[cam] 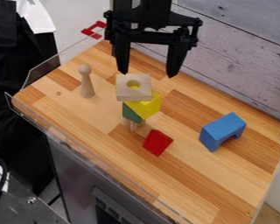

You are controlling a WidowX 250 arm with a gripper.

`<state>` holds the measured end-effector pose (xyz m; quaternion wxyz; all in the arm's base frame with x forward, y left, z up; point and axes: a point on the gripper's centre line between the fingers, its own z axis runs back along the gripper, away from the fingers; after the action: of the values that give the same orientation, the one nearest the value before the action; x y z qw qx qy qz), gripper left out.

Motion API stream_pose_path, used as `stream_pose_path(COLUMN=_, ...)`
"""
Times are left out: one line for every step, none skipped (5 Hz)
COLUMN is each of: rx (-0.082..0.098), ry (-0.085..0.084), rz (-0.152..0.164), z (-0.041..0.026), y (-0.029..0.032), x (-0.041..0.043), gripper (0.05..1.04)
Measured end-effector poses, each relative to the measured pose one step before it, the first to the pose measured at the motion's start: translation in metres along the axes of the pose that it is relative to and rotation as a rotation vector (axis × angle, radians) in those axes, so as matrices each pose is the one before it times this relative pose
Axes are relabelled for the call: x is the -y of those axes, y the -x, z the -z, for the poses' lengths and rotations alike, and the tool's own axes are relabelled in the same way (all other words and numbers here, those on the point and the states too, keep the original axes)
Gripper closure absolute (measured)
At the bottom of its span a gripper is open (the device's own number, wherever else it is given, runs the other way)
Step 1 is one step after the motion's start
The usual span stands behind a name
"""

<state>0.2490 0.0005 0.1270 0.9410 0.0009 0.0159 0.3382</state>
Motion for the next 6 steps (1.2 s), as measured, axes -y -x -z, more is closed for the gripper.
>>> stream_pose_path(rx=-0.0299, ry=0.0432, rz=-0.0655, z=0.00951, y=-0.00216, x=-0.00699, gripper=0.084)
stream_pose_path(rx=-0.0192, ry=0.0525, rz=-0.0518, z=0.00690, y=-0.00313, x=-0.00397, gripper=0.084)
stream_pose_path(rx=-0.0132, ry=0.0201, rz=-0.0219, z=0.00217, y=-0.00107, x=-0.00192, gripper=0.084)
stream_pose_path(rx=0.0036, ry=0.0025, rz=-0.0021, z=0.00075, y=-0.00173, x=-0.00174, gripper=0.084)
stream_pose_path(rx=-0.0023, ry=-0.0128, rz=0.0008, z=0.00230, y=-0.00101, x=-0.00082, gripper=0.084)
stream_pose_path(rx=0.0040, ry=-0.0153, rz=0.0084, z=0.00143, y=0.00039, x=-0.00003, gripper=0.084)
